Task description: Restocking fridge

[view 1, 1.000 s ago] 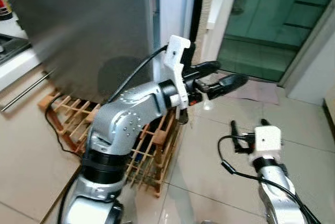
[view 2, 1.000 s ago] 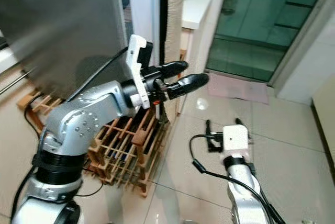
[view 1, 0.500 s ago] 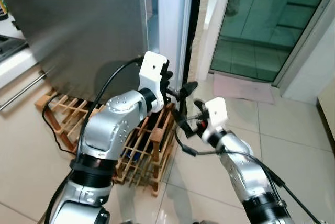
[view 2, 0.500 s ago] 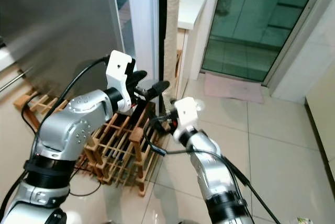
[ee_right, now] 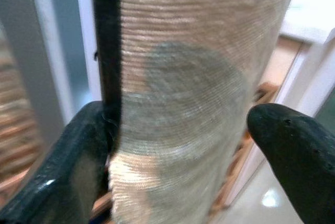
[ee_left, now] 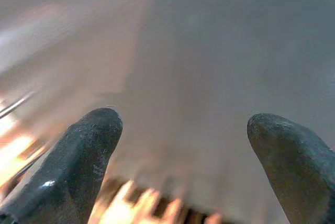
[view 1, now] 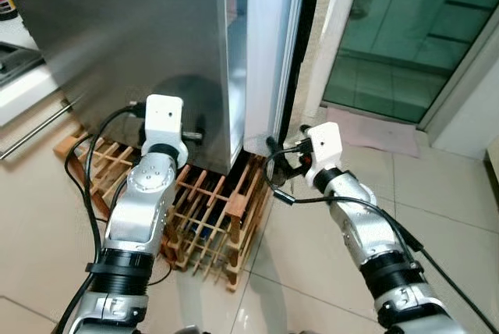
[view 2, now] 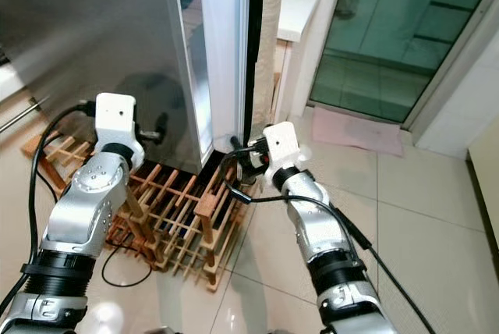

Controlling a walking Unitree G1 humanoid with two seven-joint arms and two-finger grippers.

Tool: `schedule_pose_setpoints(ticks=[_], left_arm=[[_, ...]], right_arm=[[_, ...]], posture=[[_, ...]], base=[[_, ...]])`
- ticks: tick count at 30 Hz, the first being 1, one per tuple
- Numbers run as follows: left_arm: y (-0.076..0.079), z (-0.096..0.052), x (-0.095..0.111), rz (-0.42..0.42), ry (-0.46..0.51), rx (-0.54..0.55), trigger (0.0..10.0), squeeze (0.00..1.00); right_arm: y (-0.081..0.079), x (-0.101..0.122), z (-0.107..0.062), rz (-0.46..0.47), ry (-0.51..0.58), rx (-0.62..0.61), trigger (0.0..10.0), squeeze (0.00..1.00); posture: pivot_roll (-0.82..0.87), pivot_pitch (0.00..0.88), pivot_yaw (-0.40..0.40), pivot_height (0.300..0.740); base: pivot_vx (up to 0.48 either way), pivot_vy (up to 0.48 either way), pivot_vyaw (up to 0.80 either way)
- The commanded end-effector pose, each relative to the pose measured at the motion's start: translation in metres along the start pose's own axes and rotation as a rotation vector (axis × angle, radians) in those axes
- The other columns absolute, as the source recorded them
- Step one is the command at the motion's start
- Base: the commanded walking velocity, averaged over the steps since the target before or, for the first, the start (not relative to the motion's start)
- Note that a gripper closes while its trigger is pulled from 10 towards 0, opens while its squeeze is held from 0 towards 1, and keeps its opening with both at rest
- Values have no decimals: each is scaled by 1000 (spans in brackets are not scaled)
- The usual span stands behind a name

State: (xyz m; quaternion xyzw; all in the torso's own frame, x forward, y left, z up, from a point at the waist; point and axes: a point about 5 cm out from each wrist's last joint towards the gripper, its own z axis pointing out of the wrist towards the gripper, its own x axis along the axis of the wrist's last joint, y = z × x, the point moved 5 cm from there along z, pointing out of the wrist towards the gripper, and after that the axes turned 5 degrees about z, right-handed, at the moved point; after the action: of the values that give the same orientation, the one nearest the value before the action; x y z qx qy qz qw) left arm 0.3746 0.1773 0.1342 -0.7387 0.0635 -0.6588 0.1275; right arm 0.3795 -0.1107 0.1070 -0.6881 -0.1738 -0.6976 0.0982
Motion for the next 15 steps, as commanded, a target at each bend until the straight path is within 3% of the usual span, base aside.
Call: schedule_pose_setpoints(ticks=[1,4,5,6,7,8,12,15], left_arm=[[-6,-2,-13,15,-31,25,10000,0],[-5,-5,-19,7,-41,29,10000,0],[-5,-5,-19,7,-41,29,10000,0],[-3,-6,-19,0,-36,25,10000,0],[0,-6,-18,-8,-29,14,10000,0],[0,-6,-18,-8,-29,14,10000,0],[9,-7,-11,-30,7,-10,10000,0],[12,-7,-5,-30,42,-28,10000,0]], right_arm=[[67,-12,-21,-117,-73,-271,10000,0],[113,-25,-51,-189,-142,-444,10000,0],[113,-25,-51,-189,-142,-444,10000,0],[132,-29,-70,-230,-163,-517,10000,0],[138,-32,-81,-247,-175,-551,10000,0],[138,-32,-81,-247,-175,-551,10000,0],[138,-50,-111,-299,-240,-607,10000,0],[113,-75,-139,-309,-295,-595,10000,0]], posture=[[9,0,-39,740],[0,0,-39,740],[0,0,-39,740],[-4,0,-41,740],[-15,0,-42,740],[-15,0,-42,740],[-25,0,-47,740],[-37,0,-48,740]], base=[[0,0,0],[0,0,0],[0,0,0],[0,0,0],[0,0,0],[0,0,0],[0,0,0],[0,0,0]])
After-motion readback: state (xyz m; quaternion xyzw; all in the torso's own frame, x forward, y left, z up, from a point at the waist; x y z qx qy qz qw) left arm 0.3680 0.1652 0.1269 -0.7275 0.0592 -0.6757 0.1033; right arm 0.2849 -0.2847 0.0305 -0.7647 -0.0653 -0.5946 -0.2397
